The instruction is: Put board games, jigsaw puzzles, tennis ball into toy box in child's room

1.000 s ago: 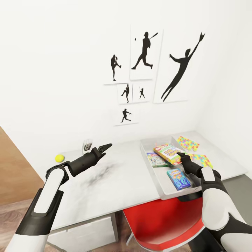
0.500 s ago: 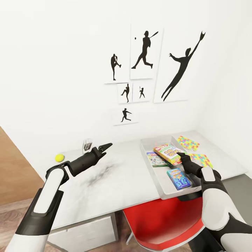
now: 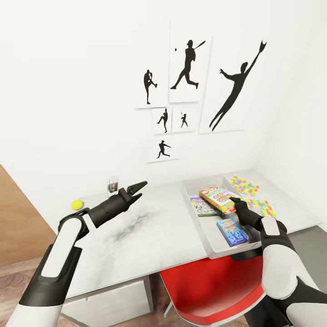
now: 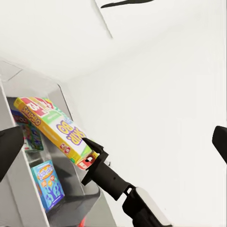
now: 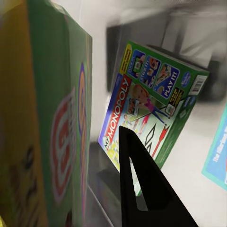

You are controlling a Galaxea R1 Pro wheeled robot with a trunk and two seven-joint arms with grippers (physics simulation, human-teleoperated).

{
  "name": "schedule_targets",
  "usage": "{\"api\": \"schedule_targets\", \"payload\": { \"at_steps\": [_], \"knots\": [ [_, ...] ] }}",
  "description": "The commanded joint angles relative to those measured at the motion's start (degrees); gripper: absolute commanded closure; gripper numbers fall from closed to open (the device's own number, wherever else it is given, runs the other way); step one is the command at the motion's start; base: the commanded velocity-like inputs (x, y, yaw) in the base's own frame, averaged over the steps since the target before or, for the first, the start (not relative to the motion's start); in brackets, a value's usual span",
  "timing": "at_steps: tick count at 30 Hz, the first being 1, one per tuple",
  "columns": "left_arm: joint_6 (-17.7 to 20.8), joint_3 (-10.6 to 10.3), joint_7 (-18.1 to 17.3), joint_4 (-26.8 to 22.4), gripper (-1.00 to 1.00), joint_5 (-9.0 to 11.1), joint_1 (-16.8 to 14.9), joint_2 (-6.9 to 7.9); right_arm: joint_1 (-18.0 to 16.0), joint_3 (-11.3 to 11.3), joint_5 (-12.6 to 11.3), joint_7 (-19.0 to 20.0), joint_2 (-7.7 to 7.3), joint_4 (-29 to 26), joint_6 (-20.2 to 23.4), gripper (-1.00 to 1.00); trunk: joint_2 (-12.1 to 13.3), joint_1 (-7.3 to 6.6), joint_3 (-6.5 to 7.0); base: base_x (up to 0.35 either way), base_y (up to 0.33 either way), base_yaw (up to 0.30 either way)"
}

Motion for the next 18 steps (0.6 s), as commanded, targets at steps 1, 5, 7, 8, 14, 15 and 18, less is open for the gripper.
{"api": "schedule_targets", "payload": {
  "at_steps": [1,5,7,8,14,15,18],
  "knots": [
    [0.12,-0.02,-0.23,0.00,-1.00,-0.15,-0.05,0.03,-0.09,-0.34,-0.02,0.17,0.03,-0.03,0.38,1.00,-0.12,0.03,-0.12,0.000,0.000,0.000],
    [0.19,-0.07,-2.40,-0.12,-1.00,1.58,-0.05,0.09,-0.09,-0.34,-0.11,0.17,0.03,-0.03,0.38,1.00,-0.12,0.03,-0.12,0.000,0.000,0.000],
    [0.21,-0.10,-3.25,-0.17,-1.00,2.28,-0.05,0.11,-0.08,-0.34,-0.15,0.15,0.03,-0.03,0.38,1.00,-0.12,0.03,-0.12,0.000,0.000,0.000],
    [0.22,-0.12,-3.55,-0.17,-1.00,2.53,-0.05,0.11,-0.08,-0.34,-0.16,0.16,0.04,-0.03,0.38,1.00,-0.12,0.03,-0.12,0.000,0.000,0.000],
    [0.24,-0.19,-4.26,-0.19,-1.00,3.12,-0.05,0.12,-0.08,-0.34,-0.19,0.16,0.04,-0.03,0.38,1.00,-0.12,0.03,-0.12,0.000,0.000,0.000],
    [0.24,-0.21,-4.36,-0.19,-1.00,3.20,-0.05,0.12,-0.08,-0.34,-0.19,0.16,0.04,-0.03,0.38,1.00,-0.12,0.03,-0.12,0.000,0.000,0.000],
    [0.24,-0.24,-4.51,-0.18,-1.00,3.32,-0.05,0.13,-0.08,-0.34,-0.20,0.17,0.05,-0.03,0.38,1.00,-0.12,0.03,-0.12,0.000,0.000,0.000]
  ]
}}
